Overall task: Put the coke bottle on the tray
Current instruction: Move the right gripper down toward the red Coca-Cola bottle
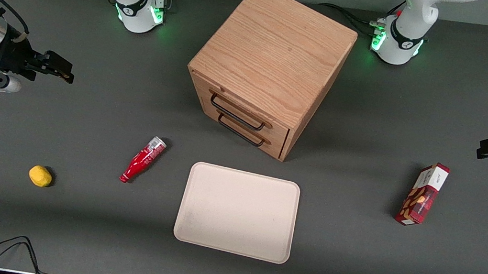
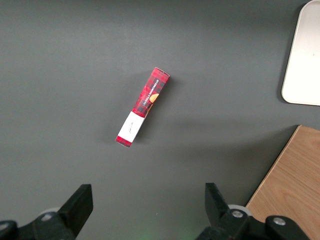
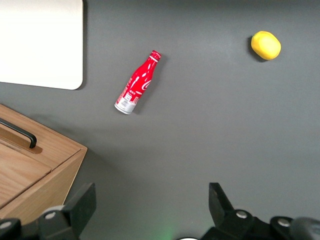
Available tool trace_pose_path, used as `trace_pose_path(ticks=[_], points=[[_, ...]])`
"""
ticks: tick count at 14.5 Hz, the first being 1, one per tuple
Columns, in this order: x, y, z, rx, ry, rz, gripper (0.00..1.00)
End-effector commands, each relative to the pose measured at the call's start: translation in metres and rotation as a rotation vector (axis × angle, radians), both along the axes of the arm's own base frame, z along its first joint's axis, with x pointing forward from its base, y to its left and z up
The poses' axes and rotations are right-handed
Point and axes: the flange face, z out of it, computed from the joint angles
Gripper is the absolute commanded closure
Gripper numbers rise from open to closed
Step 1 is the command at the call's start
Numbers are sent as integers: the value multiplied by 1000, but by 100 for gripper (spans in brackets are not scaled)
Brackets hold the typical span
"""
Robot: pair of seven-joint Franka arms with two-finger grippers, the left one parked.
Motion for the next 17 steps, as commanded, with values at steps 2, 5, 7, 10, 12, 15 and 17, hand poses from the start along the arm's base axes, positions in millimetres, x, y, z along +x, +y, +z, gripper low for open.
trace_pose_path(ticks=[2, 5, 7, 10, 12, 15, 17], points=[[7, 0, 3, -5, 21, -50, 0], [13, 15, -18, -32, 65, -131, 0], [21, 38, -48, -64, 118, -246, 0], [41, 49, -88, -60, 134, -291, 0], [52, 60, -123, -59, 135, -311, 0], [51, 76, -178, -64, 110, -384, 0], [47, 78, -204, -63, 92, -411, 0]])
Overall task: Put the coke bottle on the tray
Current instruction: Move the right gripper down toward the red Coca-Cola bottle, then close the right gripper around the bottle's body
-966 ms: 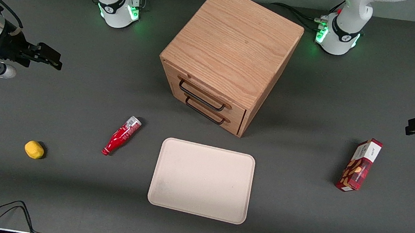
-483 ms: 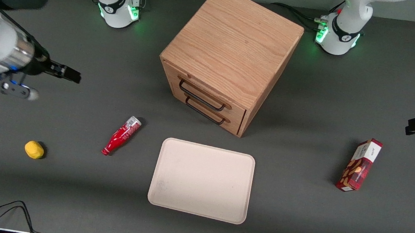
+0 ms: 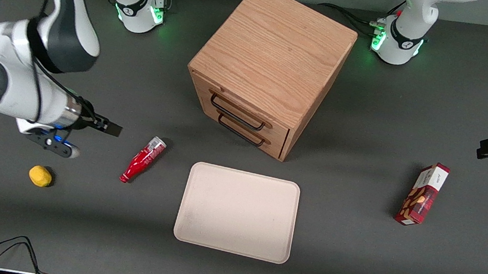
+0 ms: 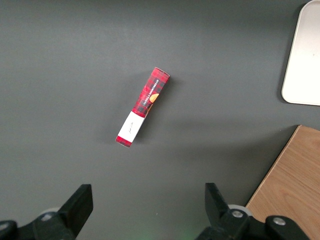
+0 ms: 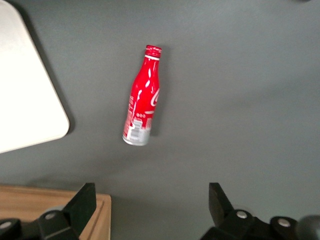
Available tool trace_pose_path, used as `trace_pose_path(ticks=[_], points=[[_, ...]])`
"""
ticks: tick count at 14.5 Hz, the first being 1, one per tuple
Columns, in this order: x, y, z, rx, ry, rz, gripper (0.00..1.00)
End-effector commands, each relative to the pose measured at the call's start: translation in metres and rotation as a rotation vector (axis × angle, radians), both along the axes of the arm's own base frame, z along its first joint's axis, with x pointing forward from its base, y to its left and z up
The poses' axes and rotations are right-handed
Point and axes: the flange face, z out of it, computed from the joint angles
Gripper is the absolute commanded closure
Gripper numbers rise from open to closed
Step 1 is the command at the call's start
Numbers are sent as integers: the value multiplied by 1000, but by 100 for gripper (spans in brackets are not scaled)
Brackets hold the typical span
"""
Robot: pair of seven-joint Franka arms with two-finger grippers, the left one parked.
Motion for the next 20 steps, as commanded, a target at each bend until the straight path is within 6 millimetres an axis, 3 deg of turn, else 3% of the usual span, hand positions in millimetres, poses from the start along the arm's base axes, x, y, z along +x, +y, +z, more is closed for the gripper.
trace_pose_path(ticks=[1, 5, 10, 13, 20], points=[[-10, 6, -29, -16, -30, -63, 0], [-1, 25, -83, -69, -65, -145, 0], [13, 27, -138, -106, -119, -240, 0], [7, 46, -160, -117, -106, -225, 0], [3, 48, -208, -152, -96, -216, 0]])
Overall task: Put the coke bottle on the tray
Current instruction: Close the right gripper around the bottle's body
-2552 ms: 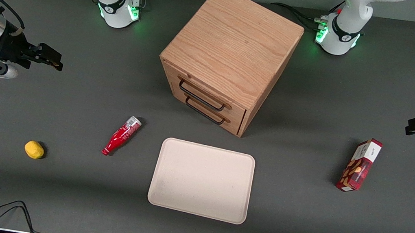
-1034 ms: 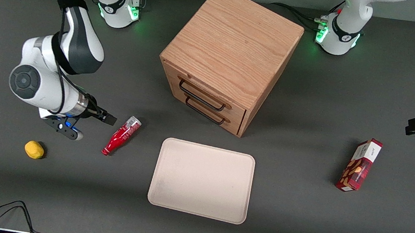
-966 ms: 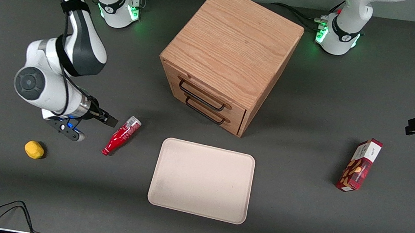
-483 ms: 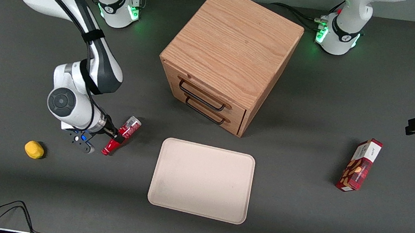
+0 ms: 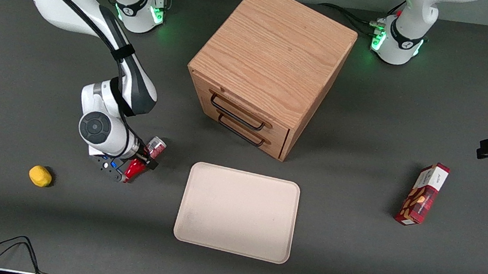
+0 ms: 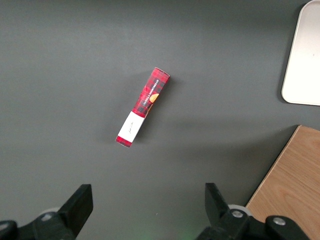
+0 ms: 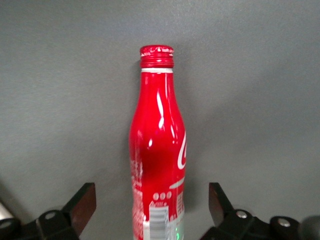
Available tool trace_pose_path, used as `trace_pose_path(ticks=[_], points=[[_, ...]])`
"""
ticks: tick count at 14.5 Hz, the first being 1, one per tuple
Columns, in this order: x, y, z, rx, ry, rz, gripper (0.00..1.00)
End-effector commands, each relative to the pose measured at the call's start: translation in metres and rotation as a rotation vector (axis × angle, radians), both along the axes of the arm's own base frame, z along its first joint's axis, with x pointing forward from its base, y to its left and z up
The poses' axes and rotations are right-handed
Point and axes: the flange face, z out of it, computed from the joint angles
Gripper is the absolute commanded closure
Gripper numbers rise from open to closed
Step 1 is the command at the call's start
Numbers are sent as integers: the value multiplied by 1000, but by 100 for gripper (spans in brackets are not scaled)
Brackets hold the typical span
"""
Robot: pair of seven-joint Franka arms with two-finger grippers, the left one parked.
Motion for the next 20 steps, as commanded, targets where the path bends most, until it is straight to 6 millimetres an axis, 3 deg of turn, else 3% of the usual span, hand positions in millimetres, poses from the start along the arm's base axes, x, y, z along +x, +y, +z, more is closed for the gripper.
trace_pose_path(ticks=[1, 5, 14, 15, 16, 20], points=[[1, 3, -23, -15, -15, -18, 0], [0, 3, -38, -31, -20, -15, 0], [1, 4, -41, -28, -25, -13, 1], [0, 4, -40, -29, -26, -21, 35], [1, 4, -38, -30, -30, -36, 97], [1, 4, -37, -29, -34, -37, 100]])
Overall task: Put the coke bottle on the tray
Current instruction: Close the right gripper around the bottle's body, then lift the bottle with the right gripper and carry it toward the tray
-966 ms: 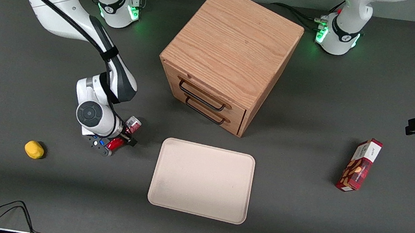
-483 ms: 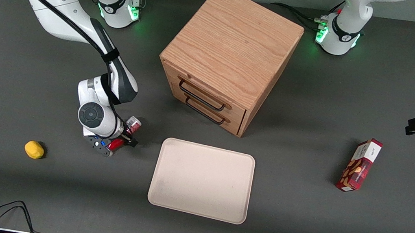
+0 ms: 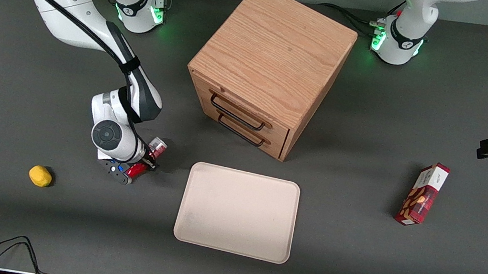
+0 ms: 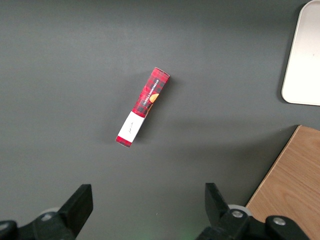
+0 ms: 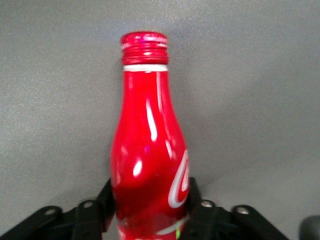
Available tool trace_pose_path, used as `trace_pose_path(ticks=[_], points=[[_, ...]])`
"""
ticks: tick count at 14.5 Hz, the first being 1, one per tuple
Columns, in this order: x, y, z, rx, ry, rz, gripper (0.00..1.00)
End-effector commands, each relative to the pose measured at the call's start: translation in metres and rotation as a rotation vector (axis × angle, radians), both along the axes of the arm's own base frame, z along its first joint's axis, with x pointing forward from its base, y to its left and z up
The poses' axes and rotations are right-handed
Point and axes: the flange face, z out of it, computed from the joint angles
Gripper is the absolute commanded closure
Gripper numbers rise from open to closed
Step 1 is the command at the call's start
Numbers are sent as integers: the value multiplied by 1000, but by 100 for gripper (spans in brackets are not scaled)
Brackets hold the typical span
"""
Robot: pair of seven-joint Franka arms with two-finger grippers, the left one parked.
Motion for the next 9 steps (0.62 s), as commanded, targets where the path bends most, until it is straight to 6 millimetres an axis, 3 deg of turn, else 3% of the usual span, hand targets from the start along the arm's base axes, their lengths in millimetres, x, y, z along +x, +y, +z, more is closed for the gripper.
trace_pose_path(ticks=[1, 5, 7, 9], points=[[2, 3, 4, -17, -25, -11, 100], [2, 2, 4, -16, -26, -13, 100], [8, -4, 19, -14, -44, -28, 100], [13, -9, 51, -11, -63, -30, 100]])
